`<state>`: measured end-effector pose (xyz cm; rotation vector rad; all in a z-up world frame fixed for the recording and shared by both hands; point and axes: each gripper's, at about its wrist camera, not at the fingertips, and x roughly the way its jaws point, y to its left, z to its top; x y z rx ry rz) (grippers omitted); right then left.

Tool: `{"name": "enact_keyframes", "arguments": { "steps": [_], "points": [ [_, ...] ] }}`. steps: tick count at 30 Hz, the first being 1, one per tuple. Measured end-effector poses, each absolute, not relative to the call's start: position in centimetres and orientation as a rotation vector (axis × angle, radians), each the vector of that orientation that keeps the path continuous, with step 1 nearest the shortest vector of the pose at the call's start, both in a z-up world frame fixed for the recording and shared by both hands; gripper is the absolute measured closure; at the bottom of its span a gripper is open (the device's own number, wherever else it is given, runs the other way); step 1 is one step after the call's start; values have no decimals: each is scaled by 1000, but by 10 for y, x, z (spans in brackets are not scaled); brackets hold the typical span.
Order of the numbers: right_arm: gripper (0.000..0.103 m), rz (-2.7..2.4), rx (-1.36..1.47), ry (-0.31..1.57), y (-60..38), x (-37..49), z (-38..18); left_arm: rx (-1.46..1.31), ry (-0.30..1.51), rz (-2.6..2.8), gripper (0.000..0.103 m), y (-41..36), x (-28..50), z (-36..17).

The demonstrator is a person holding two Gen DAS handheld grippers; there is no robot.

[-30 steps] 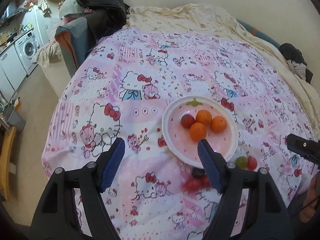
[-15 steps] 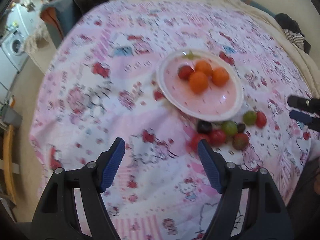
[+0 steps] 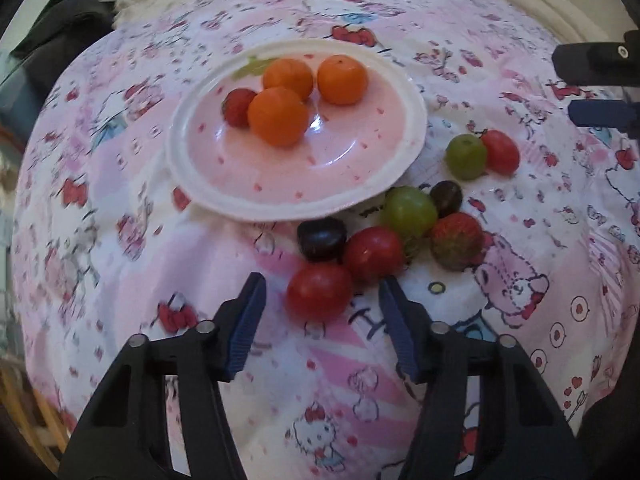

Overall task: Organize fruits
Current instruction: 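Grasp the large red tomato with the left tool while the right tool grasps a red cherry tomato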

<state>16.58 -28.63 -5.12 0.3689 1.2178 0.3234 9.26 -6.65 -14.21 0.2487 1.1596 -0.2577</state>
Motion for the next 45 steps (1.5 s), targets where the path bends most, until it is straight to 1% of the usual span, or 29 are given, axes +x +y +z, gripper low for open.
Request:
{"name": "enact_keyframes", "arguments": {
  "steps": [1, 3, 4, 9, 15, 18, 21, 22, 24, 25, 26, 34, 35, 38, 40, 45],
  "points": [
    [27, 324, 362, 1218, -286, 166, -51, 234, 1162, -285, 61, -66, 94, -142],
    [27, 320, 353, 1217, -286, 166, -52, 227, 1165, -299, 69, -66, 95, -140],
    [27, 319, 353, 1218, -287, 167, -52, 234, 1160, -299, 75, -66, 94, -137],
    [27, 302, 372, 1234, -292, 171, -57, 180, 1188, -296, 76, -57, 91, -131],
    [27, 286, 425, 1247, -301, 172, -60, -10, 1174, -214, 76, -28, 76, -92],
    [27, 303, 502, 1278, -305, 174, -67, -98, 1146, -160, 76, -9, 70, -72],
    [27, 298, 509, 1321, -301, 179, -77, -129, 1110, -104, 76, 3, 65, -59],
    [30, 293, 495, 1328, -299, 181, -79, -135, 1096, -87, 76, 6, 63, -56],
    [46, 262, 414, 1336, -292, 187, -82, -138, 1082, -69, 76, 9, 62, -53],
    [59, 238, 369, 1336, -290, 189, -83, -136, 1079, -64, 76, 9, 63, -52],
    [61, 220, 338, 1336, -289, 190, -85, -135, 1077, -63, 76, 10, 64, -52],
    [61, 225, 362, 1403, -286, 196, -107, -159, 1097, -72, 76, 5, 70, -58],
    [63, 222, 367, 1408, -287, 197, -111, -160, 1096, -73, 76, 5, 70, -58],
    [75, 234, 407, 1419, -291, 199, -118, -161, 1089, -71, 76, 5, 70, -57],
    [76, 249, 472, 1424, -300, 199, -120, -166, 1088, -64, 75, 7, 71, -57],
    [77, 255, 485, 1369, -308, 191, -105, -173, 1075, -41, 76, 11, 74, -58]
  ]
}}
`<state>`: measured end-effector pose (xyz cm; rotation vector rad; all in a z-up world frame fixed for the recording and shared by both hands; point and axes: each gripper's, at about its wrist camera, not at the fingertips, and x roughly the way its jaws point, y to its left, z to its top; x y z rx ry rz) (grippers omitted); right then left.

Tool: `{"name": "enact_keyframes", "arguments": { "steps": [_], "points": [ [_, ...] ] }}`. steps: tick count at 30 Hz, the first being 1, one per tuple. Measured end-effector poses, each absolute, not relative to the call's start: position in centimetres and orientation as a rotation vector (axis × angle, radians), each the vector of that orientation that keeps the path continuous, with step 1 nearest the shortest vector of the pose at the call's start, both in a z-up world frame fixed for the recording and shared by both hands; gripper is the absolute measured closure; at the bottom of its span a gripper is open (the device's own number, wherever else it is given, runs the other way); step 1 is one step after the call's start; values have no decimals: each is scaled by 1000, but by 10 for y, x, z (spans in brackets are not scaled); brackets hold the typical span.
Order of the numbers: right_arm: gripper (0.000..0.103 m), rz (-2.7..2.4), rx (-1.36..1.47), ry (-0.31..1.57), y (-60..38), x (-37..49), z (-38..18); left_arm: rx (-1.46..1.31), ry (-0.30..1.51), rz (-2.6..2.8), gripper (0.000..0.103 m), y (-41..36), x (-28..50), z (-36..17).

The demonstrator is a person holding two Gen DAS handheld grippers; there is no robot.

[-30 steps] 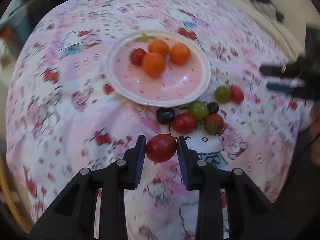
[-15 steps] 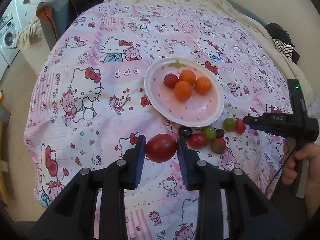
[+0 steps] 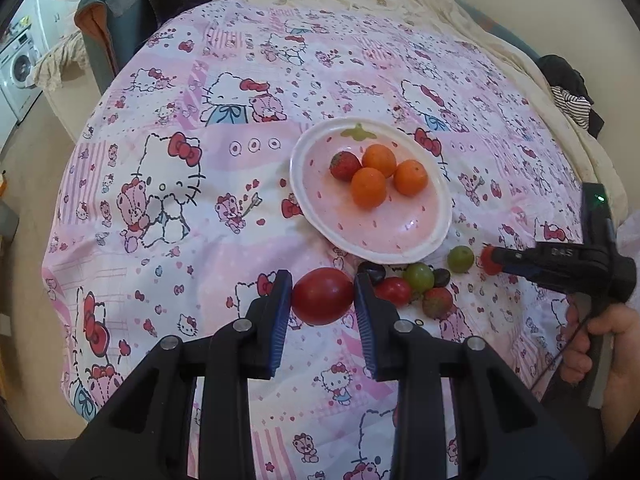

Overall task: Organize fruits
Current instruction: 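Grasp the large red tomato with the left tool while the right tool grasps a red cherry tomato, then carry the large tomato and cherry tomato onto the white plate and open both tools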

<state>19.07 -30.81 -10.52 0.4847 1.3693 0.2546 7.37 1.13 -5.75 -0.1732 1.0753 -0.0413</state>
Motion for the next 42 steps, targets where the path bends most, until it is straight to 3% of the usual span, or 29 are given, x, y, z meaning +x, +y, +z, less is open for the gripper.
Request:
{"name": "enact_keyframes", "arguments": {
  "steps": [19, 30, 42],
  "points": [
    [77, 488, 672, 1142, -308, 170, -41, -127, 996, 45, 75, 20, 66, -54],
    [77, 627, 710, 1022, -300, 171, -11, -127, 892, 53, 76, 21, 76, -18],
    [76, 681, 642, 1004, -279, 201, 2, -56, 857, 38, 76, 14, 112, 3]
  ]
}}
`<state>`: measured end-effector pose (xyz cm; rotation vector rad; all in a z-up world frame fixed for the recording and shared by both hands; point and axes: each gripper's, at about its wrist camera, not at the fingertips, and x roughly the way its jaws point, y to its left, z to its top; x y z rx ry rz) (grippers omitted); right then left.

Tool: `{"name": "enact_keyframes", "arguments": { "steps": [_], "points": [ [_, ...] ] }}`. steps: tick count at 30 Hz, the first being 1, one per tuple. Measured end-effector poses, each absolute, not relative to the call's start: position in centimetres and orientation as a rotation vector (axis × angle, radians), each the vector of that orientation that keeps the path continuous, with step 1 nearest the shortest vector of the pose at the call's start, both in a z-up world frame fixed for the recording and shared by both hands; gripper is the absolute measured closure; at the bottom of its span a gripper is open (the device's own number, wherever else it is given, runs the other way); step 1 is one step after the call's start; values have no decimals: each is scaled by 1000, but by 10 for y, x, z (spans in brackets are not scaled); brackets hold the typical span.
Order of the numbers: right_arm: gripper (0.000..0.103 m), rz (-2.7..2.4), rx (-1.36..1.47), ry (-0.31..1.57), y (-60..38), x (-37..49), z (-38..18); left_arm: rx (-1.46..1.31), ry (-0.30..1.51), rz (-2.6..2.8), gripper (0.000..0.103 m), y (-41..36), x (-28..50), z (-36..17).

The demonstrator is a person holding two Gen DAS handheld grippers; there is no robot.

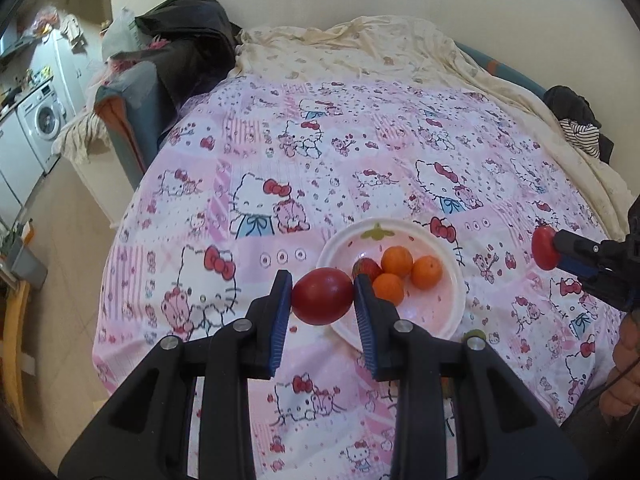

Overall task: Organize fruits
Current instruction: 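Carry the large tomato and cherry tomato onto the white plate and open both tools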

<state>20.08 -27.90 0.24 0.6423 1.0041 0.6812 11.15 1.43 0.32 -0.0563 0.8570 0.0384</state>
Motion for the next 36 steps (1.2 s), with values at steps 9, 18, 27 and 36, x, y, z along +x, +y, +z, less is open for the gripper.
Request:
{"name": "enact_keyframes", "arguments": {
  "steps": [9, 18, 27, 36],
  "points": [
    [76, 682, 615, 1020, -271, 224, 0, -18, 866, 20, 75, 8, 144, 0],
    [76, 666, 533, 1064, -253, 256, -15, -1, 904, 7, 75, 1, 178, -17],
    [76, 634, 454, 1122, -236, 286, -41, -21, 962, -2, 75, 1, 202, -49],
    [76, 594, 358, 1184, -218, 301, -70, -31, 1015, -12, 75, 2, 213, -76]
  ]
}}
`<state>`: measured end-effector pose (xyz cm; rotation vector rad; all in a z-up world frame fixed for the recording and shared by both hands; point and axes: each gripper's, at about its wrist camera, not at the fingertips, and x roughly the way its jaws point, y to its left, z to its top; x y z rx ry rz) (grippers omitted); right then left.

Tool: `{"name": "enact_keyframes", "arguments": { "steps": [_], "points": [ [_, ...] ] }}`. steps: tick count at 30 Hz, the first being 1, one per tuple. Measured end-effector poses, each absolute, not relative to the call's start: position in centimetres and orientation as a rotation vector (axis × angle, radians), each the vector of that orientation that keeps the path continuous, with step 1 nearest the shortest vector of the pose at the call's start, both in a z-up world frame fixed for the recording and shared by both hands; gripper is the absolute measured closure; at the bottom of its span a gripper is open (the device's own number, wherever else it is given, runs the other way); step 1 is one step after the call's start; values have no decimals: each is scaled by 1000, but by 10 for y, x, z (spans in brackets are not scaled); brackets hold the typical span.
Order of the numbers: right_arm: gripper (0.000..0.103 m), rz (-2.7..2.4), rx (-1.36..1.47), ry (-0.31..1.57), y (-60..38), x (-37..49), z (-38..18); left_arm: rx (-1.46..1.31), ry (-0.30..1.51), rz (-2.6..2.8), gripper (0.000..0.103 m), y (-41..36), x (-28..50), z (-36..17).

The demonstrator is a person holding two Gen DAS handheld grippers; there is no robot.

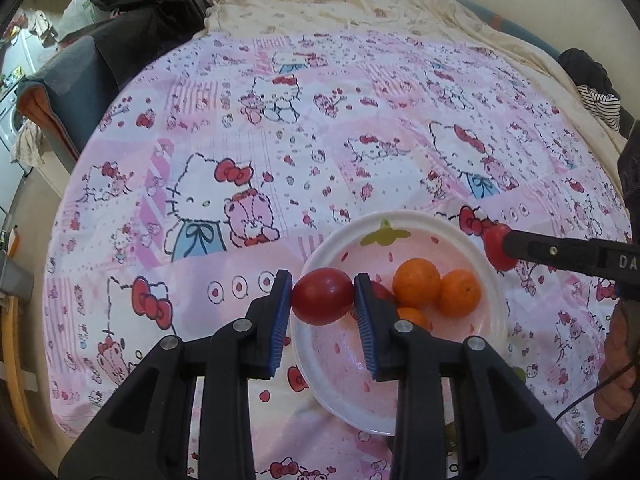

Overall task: Organize fruits
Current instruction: 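Carry the large tomato and cherry tomato onto the white plate and open both tools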

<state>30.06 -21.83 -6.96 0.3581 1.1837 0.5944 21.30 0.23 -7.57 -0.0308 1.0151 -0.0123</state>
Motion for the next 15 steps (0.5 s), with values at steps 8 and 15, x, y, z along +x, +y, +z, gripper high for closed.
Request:
{"name": "enact_keyframes", "arguments": {
  "steps": [8, 15],
  "points": [
    [76, 540, 308, 1224, -213, 308, -88, -67, 1081, -36, 75, 3, 213, -96],
    [75, 537, 294, 1234, -207, 308, -92, -59, 1146, -49, 75, -2, 209, -114]
  ]
}}
